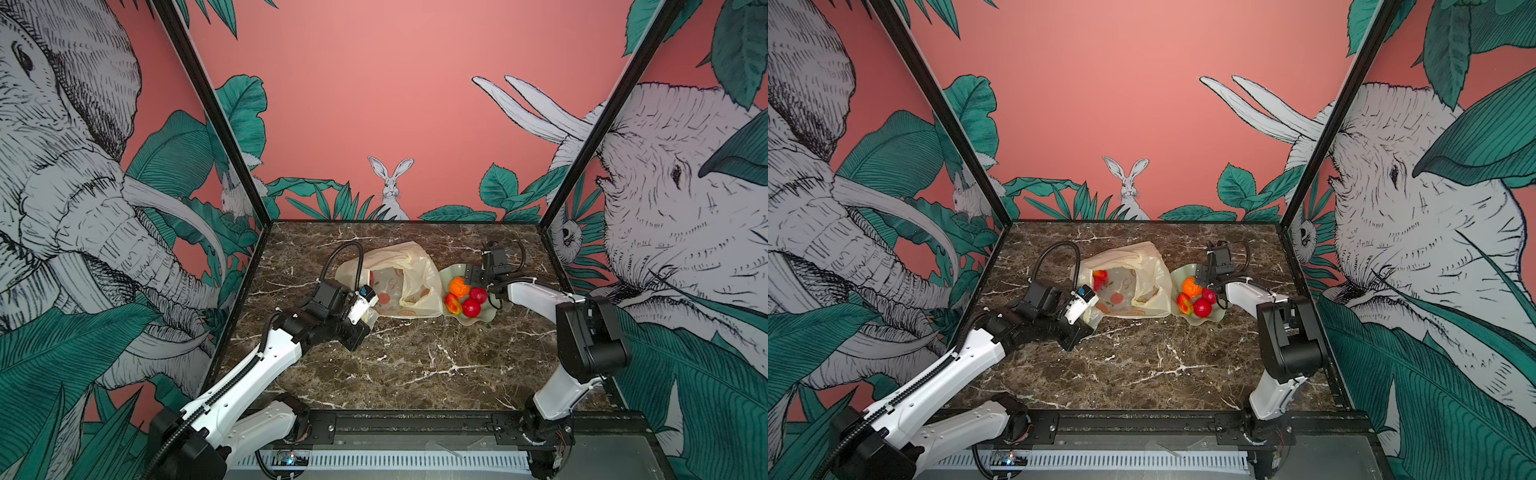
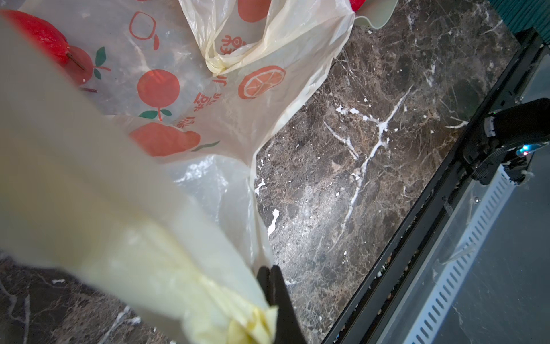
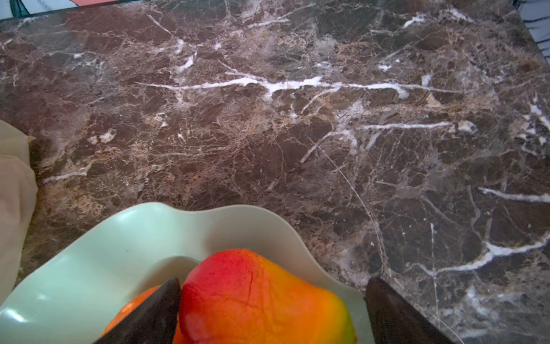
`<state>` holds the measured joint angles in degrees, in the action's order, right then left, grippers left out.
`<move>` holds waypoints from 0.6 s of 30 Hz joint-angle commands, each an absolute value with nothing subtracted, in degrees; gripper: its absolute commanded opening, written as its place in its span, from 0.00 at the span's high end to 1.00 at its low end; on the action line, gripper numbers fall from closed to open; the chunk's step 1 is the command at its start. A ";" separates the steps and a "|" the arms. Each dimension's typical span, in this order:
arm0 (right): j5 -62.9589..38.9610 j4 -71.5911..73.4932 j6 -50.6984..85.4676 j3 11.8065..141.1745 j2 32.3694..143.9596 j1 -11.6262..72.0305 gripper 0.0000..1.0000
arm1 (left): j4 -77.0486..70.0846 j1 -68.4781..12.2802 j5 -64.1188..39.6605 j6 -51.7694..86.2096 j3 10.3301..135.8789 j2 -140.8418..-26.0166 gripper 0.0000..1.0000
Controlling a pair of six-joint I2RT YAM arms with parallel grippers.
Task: Take fruits out of the plastic bag
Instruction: Place the fake fruit on the plate.
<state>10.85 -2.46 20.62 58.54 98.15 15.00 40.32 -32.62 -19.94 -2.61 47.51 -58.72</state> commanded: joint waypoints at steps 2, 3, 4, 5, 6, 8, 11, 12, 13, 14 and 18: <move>11.61 -3.86 18.99 59.94 99.03 16.52 0.05 | 40.17 -32.38 -20.65 -3.14 47.46 -58.63 1.00; 11.13 -3.89 19.51 59.68 98.58 16.53 0.05 | 40.17 -32.37 -20.57 -3.16 47.46 -58.68 1.00; 10.64 -3.94 20.08 59.21 98.07 16.52 0.05 | 40.18 -32.41 -20.48 -3.16 47.46 -58.62 1.00; 10.03 -4.15 20.65 58.86 97.38 16.52 0.05 | 40.23 -32.37 -20.40 -3.09 47.46 -58.65 1.00; 9.21 -4.38 21.18 58.65 96.83 16.52 0.05 | 40.17 -32.41 -20.47 -3.16 47.46 -58.75 1.00; 6.19 -5.60 22.25 58.60 95.89 16.52 0.05 | 40.21 -32.34 -20.42 -3.14 47.46 -58.75 1.00; 2.35 -8.08 24.42 58.78 95.38 16.52 0.05 | 40.21 -32.32 -20.50 -2.99 47.45 -58.92 1.00; 1.57 -8.47 25.03 58.67 95.20 16.52 0.05 | 40.20 -32.34 -20.51 -3.06 47.46 -58.89 1.00; 0.51 -8.60 25.66 58.35 94.94 16.48 0.05 | 40.19 -32.32 -20.39 -3.01 47.44 -58.89 1.00; -0.47 -8.91 26.28 58.20 94.73 16.45 0.05 | 40.17 -32.32 -20.39 -3.06 47.47 -58.90 1.00; -3.16 -9.88 28.01 57.83 93.63 16.18 0.05 | 40.26 -32.30 -20.40 -3.03 47.47 -58.97 1.00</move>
